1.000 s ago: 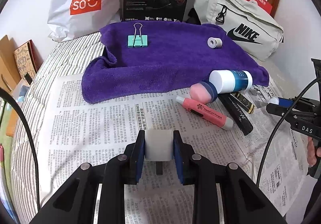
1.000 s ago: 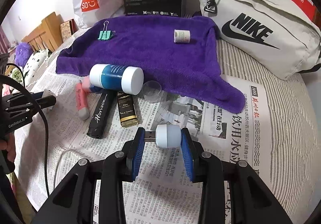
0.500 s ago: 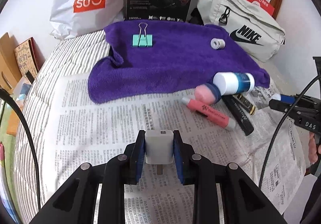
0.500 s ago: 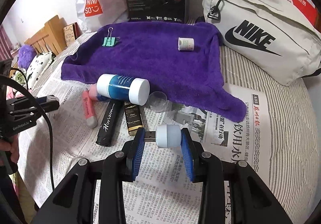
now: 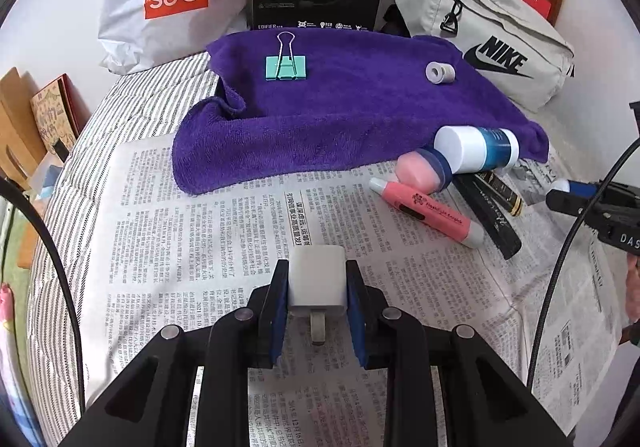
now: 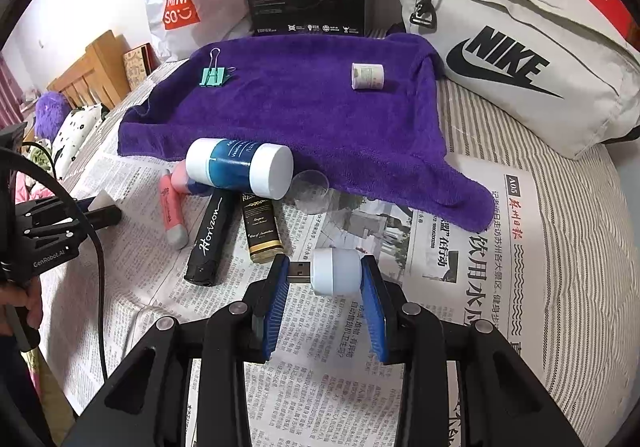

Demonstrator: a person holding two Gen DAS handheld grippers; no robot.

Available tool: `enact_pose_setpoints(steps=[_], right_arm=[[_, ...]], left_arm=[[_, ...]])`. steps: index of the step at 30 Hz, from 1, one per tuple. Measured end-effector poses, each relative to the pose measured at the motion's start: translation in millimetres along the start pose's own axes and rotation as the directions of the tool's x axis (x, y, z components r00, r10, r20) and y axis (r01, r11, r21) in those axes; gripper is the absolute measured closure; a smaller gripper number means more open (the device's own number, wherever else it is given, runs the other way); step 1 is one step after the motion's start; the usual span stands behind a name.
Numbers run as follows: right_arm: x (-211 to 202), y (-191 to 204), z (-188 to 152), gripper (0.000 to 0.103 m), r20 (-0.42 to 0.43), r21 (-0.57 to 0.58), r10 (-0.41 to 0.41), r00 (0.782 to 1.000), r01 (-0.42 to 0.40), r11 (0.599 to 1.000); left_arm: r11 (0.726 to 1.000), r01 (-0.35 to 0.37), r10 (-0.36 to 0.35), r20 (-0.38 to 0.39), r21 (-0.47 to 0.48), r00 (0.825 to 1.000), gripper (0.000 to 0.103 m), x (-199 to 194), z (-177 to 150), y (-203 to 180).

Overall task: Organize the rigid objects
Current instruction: 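Lift the charger and bulb and carry both over the purple towel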

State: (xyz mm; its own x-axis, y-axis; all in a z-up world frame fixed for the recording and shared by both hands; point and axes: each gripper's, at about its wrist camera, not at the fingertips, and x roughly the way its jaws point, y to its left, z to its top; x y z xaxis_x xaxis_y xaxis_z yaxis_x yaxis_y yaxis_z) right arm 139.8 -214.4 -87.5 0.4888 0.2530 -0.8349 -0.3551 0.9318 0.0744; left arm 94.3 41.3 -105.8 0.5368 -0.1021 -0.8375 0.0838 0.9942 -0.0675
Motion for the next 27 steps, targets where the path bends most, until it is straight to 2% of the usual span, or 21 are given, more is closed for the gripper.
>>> enact_pose_setpoints(steps=[13,27], right_arm=[[-13,-1,15,0.067,0.021,-0.006,0.004,1.0,-0.004,1.0],[-15,-12,58,0.067,0.048,0.014,-0.002,0.999,0.002,1.0]], left_arm=[[1.0,0.026,-0.026,0.033,-0.015,0.999,0.078,-21,20,3],[0.998,0.034,-0.03,0.072,-0.046,0.997,0.078,-27,65,21]])
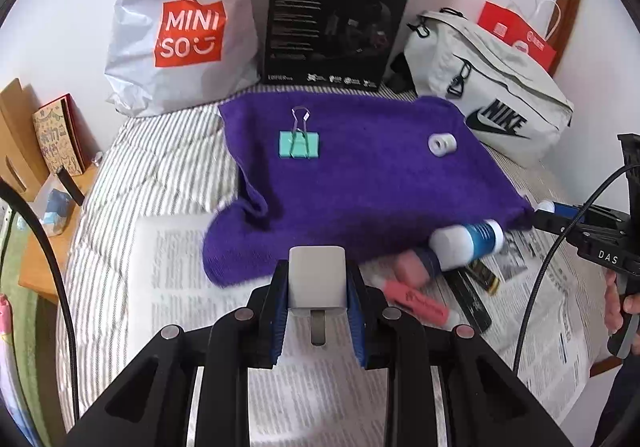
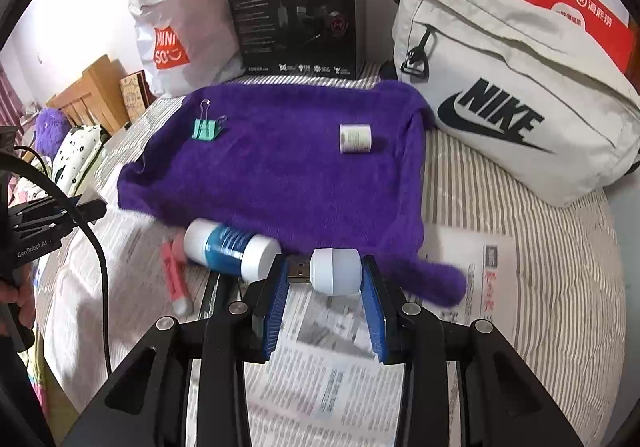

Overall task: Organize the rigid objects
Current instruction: 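Lift the charger and bulb and carry both over the purple towel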

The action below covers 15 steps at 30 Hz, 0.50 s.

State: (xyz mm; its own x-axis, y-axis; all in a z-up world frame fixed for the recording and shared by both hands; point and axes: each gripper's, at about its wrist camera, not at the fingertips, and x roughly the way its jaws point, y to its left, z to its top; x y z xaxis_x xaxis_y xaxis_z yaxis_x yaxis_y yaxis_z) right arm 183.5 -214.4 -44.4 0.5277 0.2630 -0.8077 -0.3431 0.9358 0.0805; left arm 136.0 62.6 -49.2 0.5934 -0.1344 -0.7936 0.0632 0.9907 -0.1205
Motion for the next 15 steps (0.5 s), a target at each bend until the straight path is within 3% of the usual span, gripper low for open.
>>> enact_pose_setpoints(steps=[15], right_arm=[[40,-12,44,0.067,0.008,-0.007,-0.027,1.0,0.027,1.0]], left_arm=[[0.999,0.026,-0.026,0.007,-0.03,1.0,0.078,37,40,9]])
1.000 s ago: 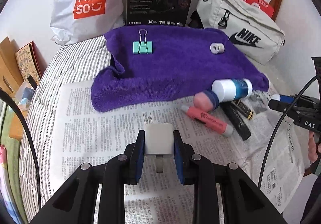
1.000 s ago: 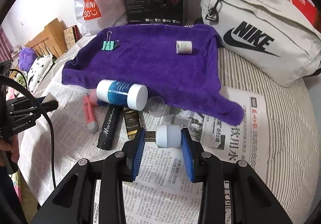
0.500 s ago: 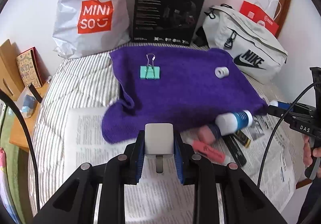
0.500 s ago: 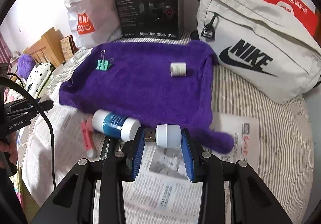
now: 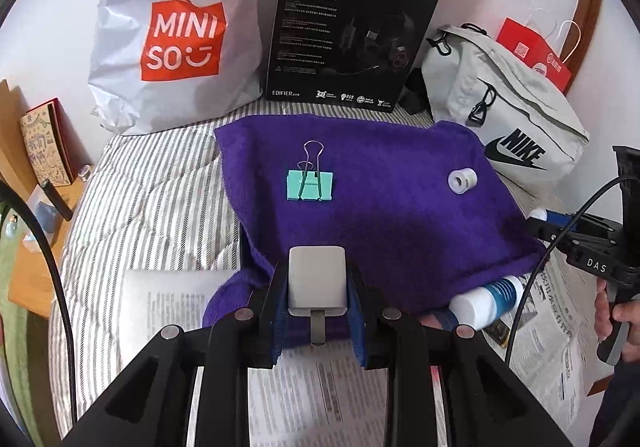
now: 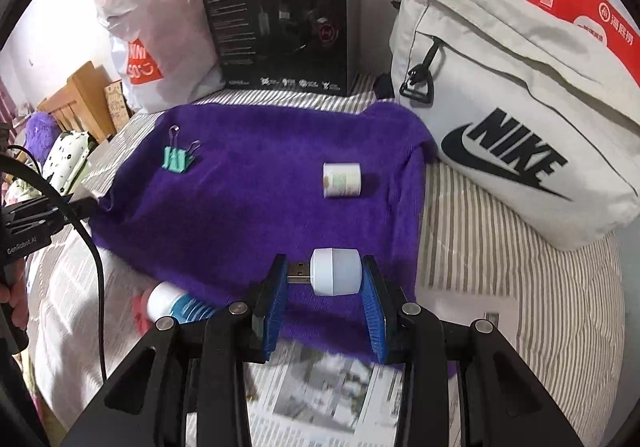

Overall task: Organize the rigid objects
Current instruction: 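Lift the charger and bulb and carry both over the purple towel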

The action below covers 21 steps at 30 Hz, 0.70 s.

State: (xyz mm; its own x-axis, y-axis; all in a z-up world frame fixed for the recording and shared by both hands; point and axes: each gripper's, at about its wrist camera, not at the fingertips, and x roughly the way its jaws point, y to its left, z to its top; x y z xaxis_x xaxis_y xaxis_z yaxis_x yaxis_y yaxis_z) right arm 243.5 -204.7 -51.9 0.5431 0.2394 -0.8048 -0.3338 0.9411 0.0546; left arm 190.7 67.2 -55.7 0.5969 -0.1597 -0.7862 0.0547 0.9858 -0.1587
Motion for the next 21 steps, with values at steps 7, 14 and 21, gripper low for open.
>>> enact_pose_setpoints(steps=[7,14,21], right_arm=[[31,-5,14,0.067,-0.024,-0.007,0.007,1.0,-0.007,1.0],[62,-7,25,0.067,-0.06,-0.02,0.001,0.998,-0.002,1.0],[80,-3,31,0.067,-0.078,-0.034,0.01,0.997,-0.013,0.999]], left_arm=[[1.0,0.012,-0.012,-0.026,-0.009,1.0,0.078,28,8,4],[1.0,0.017,-0.018,-0.041,-0.015,0.999,0.078,45,17,8],[1.0,0.001,-0.001,-0.065,0.004,0.998,0.078,60,22,7]])
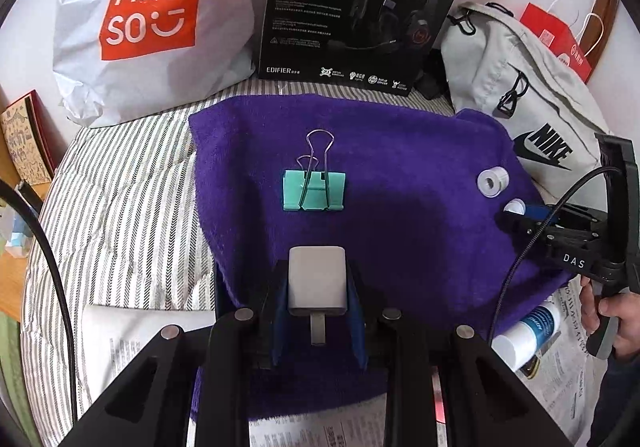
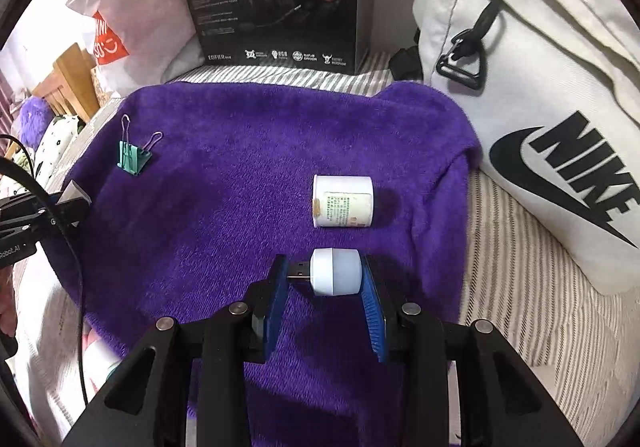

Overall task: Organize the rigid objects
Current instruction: 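Lift the charger and bulb and carry both over the purple towel, then open the right tool to drop the bulb while the left tool releases the charger beside the clip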

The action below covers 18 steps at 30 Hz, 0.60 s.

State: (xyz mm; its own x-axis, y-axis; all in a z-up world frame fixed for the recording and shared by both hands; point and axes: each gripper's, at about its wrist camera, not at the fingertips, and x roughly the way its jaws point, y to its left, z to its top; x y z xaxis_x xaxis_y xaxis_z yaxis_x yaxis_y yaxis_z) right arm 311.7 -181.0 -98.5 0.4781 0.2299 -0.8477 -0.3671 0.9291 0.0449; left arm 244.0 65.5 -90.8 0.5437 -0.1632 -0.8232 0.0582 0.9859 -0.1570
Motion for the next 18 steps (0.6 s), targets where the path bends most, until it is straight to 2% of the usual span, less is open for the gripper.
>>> enact_pose_setpoints(steps=[12,14,18], right_arm=[[2,-2,-2,0.065,-0.002,-0.038,0.014,1.0,-0.014,0.999],[0,-3,-4,0.055,-0.014,-0.034,0.011,1.0,-0.012,0.999],[-11,-5,-10,0.047,-0.003,-0.03,0.002,1.0,-0.002,1.0]], left_arm=[[1.0,-0.027,0.027,-0.022,0.007,0.999,0.078,22,8,-1],[0.999,-0.033,0.033,-0.019,0.007,0.999,0.078,23,10,-1],[0.998,-0.051,0.052,-0.018,0.023,0.998,0.078,27,14,-3]])
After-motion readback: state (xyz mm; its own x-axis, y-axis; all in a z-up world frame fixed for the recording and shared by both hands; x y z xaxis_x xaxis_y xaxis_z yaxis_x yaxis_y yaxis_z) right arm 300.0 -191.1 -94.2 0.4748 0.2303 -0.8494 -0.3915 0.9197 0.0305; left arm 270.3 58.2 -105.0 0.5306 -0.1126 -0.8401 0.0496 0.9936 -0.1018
